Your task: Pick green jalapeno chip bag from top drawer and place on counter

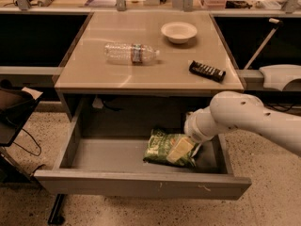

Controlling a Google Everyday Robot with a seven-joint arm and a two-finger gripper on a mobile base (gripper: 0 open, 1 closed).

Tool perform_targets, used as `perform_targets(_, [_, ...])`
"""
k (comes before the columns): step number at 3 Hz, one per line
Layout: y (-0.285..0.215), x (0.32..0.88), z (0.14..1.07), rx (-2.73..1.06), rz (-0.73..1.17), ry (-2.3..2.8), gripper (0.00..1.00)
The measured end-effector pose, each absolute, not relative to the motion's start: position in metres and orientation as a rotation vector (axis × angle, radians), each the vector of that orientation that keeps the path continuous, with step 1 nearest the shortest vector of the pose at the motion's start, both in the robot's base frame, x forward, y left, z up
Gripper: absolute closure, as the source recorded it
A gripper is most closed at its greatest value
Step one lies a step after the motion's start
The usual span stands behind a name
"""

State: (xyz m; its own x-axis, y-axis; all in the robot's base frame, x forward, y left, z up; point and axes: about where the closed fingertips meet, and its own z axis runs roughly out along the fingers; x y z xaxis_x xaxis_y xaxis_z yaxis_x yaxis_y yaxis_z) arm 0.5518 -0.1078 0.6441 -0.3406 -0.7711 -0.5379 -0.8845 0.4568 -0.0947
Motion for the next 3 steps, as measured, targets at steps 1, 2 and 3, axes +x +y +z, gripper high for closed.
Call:
perform_targets(1, [-0.1085,0.5121,0.6342,-1.467,0.274,2.284,0.0])
perform_targets(2, [-0.1088,0.5076,0.6327,-1.473,0.277,2.294,0.0])
perform_targets(3, [-0.1092,0.5113,0.6319,-1.46,0.302,2.291,0.0])
